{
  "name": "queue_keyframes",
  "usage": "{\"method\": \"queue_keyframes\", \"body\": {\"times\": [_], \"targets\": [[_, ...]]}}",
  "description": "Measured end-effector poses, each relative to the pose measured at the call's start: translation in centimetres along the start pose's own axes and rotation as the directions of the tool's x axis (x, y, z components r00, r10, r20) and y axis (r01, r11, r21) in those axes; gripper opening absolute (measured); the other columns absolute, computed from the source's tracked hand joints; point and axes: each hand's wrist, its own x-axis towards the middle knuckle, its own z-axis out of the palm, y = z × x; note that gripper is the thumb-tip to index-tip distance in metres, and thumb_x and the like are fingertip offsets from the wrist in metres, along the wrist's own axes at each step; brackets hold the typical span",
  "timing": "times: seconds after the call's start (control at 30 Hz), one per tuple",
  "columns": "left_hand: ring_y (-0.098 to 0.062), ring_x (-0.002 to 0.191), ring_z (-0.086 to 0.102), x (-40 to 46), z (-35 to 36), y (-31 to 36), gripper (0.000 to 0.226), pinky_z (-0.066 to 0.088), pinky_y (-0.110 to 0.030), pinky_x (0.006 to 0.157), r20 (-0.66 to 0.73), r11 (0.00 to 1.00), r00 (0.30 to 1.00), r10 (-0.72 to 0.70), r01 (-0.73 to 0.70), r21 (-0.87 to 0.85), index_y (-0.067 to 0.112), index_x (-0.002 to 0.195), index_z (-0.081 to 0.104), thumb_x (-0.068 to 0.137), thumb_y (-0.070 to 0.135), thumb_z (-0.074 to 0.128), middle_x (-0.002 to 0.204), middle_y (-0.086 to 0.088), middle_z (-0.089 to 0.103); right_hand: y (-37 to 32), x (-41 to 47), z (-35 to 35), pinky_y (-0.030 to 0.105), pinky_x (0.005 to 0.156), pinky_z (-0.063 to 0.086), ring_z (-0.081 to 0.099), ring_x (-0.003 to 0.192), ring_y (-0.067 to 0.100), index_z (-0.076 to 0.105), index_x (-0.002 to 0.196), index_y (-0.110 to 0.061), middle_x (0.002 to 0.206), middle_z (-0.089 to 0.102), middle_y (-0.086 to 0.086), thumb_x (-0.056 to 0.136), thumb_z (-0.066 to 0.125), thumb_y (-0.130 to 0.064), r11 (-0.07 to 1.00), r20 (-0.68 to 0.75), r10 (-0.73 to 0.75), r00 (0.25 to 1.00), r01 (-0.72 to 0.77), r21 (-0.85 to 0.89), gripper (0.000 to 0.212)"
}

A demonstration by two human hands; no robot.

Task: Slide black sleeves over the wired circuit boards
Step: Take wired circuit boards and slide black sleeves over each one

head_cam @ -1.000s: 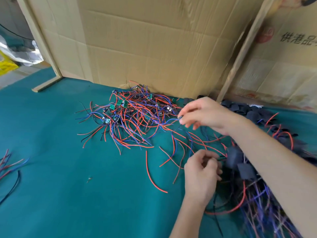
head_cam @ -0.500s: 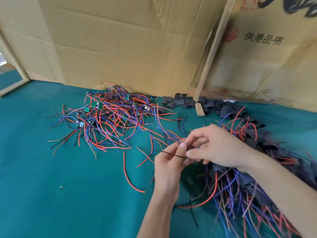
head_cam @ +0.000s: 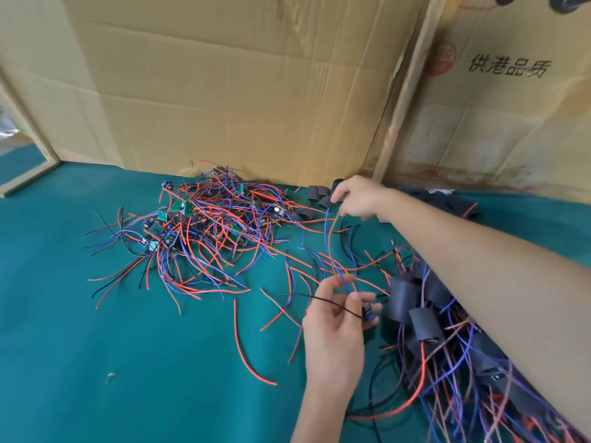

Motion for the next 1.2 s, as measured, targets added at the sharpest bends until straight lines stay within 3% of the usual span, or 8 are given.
{"method": "queue_keyframes", "body": {"times": [0.1, 0.2, 0.43, 0.6, 0.77, 0.9, 1.07, 1.2], "targets": [[-0.019, 0.072, 0.07, 0.0, 0.1, -0.1, 0.018, 0.057, -0.027, 0.069, 0.039, 1.0, 0.999, -0.008, 0.008, -0.007, 0.006, 0.109, 0.055, 0.102, -0.006, 0.044, 0.083, -0.012, 0.074, -0.8, 2.1, 2.5, 0.027, 0.093, 0.046, 0.055, 0.127, 0.032, 0.049, 0.148, -0.026, 0.148, 0.052, 0.008, 0.095, 0.055, -0.011, 0.999, 0.007, -0.039, 0.999, 0.04, -0.032, 0.055], [-0.02, 0.072, 0.069, 0.0, 0.1, -0.3, 0.022, 0.056, -0.028, 0.069, 0.06, 1.0, 0.998, -0.009, 0.008, 0.02, 0.007, 0.111, 0.055, 0.101, -0.008, 0.041, 0.079, -0.007, 0.074, -0.9, 3.5, 3.9, 0.036, 0.112, 0.039, 0.046, 0.138, 0.036, 0.036, 0.157, -0.027, 0.157, 0.044, 0.01, 0.096, 0.051, -0.013, 0.995, -0.002, -0.034, 0.999, 0.034, -0.091, 0.065], [-0.027, 0.072, 0.071, 0.4, -0.1, -0.7, 0.031, 0.056, -0.036, 0.068, 0.013, 1.0, 1.0, -0.028, 0.028, -0.014, 0.014, 0.107, 0.054, 0.099, -0.009, 0.035, 0.08, -0.012, 0.072, 0.7, 3.1, 5.6, 0.037, 0.093, 0.051, 0.059, 0.12, 0.034, 0.069, 0.119, -0.024, 0.128, 0.066, 0.009, 0.092, 0.072, -0.025, 0.998, -0.244, -0.042, 0.969, 0.026, -0.065, 0.027], [-0.031, 0.071, 0.072, 0.3, -0.4, -0.4, 0.031, 0.059, -0.037, 0.067, 0.017, 0.999, 0.999, -0.035, 0.035, -0.034, 0.016, 0.102, 0.05, 0.095, -0.008, 0.032, 0.076, -0.011, 0.071, 0.1, 1.0, 4.2, 0.033, 0.083, 0.046, 0.061, 0.116, 0.035, 0.067, 0.124, -0.022, 0.124, 0.065, 0.012, 0.088, 0.076, -0.032, 0.997, -0.323, -0.037, 0.946, 0.011, -0.082, 0.038], [-0.032, 0.069, 0.073, 0.4, -0.3, 0.2, 0.014, 0.06, -0.033, 0.062, 0.018, 0.997, 0.998, -0.052, 0.053, -0.058, 0.016, 0.097, 0.049, 0.106, 0.009, 0.041, 0.071, -0.015, 0.069, -1.0, -4.9, 0.1, 0.034, 0.093, 0.054, 0.069, 0.102, 0.028, 0.073, 0.121, -0.013, 0.116, 0.072, 0.008, 0.075, 0.082, -0.012, 0.988, -0.376, -0.036, 0.926, 0.089, 0.125, 0.047], [-0.032, 0.068, 0.071, 0.2, -0.3, 0.7, 0.013, 0.061, -0.037, 0.065, 0.027, 0.997, 0.998, -0.052, 0.053, -0.059, 0.014, 0.101, 0.049, 0.109, 0.017, 0.039, 0.07, -0.02, 0.068, -0.5, -13.0, 0.0, 0.0, 0.062, 0.038, 0.059, 0.06, -0.013, 0.078, 0.109, -0.019, 0.087, 0.07, -0.005, 0.069, 0.085, -0.008, 0.961, -0.331, -0.137, 0.933, 0.207, 0.184, 0.043], [-0.026, 0.061, 0.068, 0.1, -0.4, 0.9, 0.017, 0.062, -0.038, 0.062, 0.03, 1.0, 0.999, -0.017, 0.018, -0.015, 0.012, 0.107, 0.057, 0.108, 0.015, 0.04, 0.065, -0.013, 0.064, 0.1, -18.9, 2.8, 0.014, 0.067, 0.046, 0.065, 0.061, 0.003, 0.076, 0.102, -0.021, 0.103, 0.066, -0.007, 0.067, 0.085, -0.006, 0.939, -0.355, -0.135, 0.925, 0.234, 0.252, 0.039], [-0.029, 0.07, 0.07, 0.0, -0.4, 1.1, 0.023, 0.062, -0.039, 0.063, 0.059, 0.996, 0.998, -0.034, 0.039, -0.076, 0.006, 0.1, 0.059, 0.109, 0.017, 0.041, 0.089, -0.026, 0.072, 0.1, -20.6, 4.3, 0.027, 0.072, 0.056, 0.071, 0.07, 0.004, 0.07, 0.104, -0.027, 0.088, 0.076, -0.012, 0.068, 0.087, -0.01, 0.882, -0.396, -0.05, 0.917, 0.227, 0.413, 0.043]]}}
